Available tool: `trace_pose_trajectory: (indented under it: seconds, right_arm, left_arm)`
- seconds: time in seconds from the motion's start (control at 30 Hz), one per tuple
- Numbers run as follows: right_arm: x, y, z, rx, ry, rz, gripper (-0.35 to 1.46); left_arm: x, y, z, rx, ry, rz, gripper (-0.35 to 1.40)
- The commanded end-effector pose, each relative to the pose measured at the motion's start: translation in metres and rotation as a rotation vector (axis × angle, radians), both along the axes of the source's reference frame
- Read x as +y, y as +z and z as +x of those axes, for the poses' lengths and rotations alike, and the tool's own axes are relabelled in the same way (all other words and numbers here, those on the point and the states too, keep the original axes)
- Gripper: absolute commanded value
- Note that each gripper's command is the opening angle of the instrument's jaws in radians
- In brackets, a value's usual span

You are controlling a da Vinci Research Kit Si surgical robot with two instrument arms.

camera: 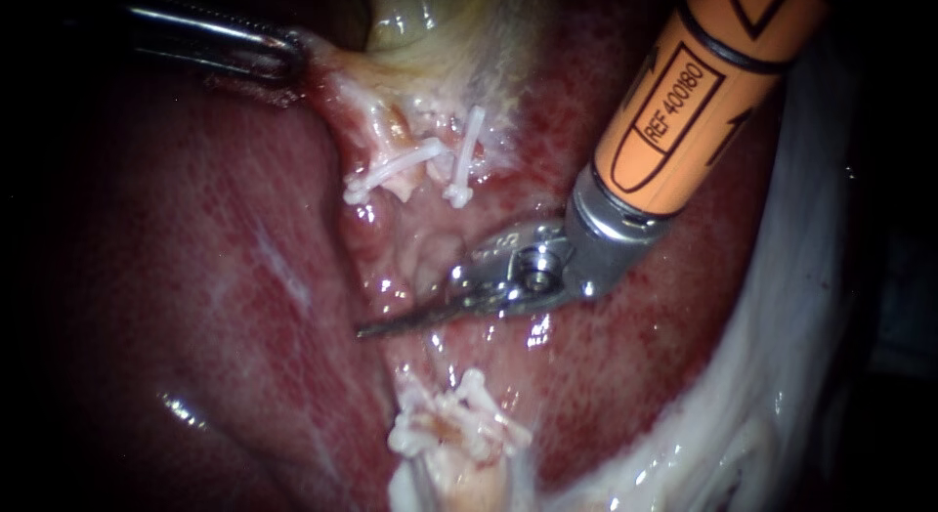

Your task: Go back from the cut right tube

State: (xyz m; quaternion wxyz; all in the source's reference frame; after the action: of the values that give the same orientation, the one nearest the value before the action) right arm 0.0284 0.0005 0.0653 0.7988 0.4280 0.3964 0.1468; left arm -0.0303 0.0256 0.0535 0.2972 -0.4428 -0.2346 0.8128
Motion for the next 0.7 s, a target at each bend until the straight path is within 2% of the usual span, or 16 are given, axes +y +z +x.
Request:
trace_pose_trajectory:
  seconds: [0.03,0.07,0.1,0.13,0.2,0.33,0.53,0.63,0.7]
  right_arm:
    - [0.0,0.0001,-0.0001,0.003,0.002,-0.001,0.19]
    - [0.0,0.0001,-0.0001,0.012,0.015,-0.001,0.79]
    - [0.0,0.0001,-0.0001,0.017,0.035,-0.007,1.06]
    - [0.0,0.0001,-0.0001,0.027,0.052,-0.009,1.2]
    - [0.0,0.0001,-0.0001,0.045,0.08,0.012,1.33]
    - [-0.0001,0.0,0.0,0.051,0.089,0.019,1.41]
    - [-0.0002,-0.0001,-0.0003,0.052,0.088,0.019,1.43]
    - [-0.0006,-0.0008,-0.0012,0.037,0.117,-0.013,1.43]
    - [-0.0009,-0.0014,-0.0022,0.034,0.138,-0.069,1.43]
  left_arm:
    - [0.0,0.0,0.0,0.0,0.0,0.0,-0.35]
    - [0.0,0.0001,0.0,0.0,0.0,0.0,-0.35]
    - [0.0,0.0001,0.0,0.0,0.0,0.0,-0.35]
    - [0.0,0.0001,0.0,0.0,0.0,0.0,-0.35]
    - [0.0,0.0001,0.0,0.0,0.0,0.0,-0.35]
    - [0.0,0.0001,0.0001,0.0,0.001,0.0,-0.35]
    - [0.0,0.0001,0.0001,-0.001,0.001,0.0,-0.35]
    - [0.0,0.0001,0.0001,-0.001,0.001,0.0,-0.35]
    - [0.0,0.0001,0.0001,-0.001,0.001,0.0,-0.35]
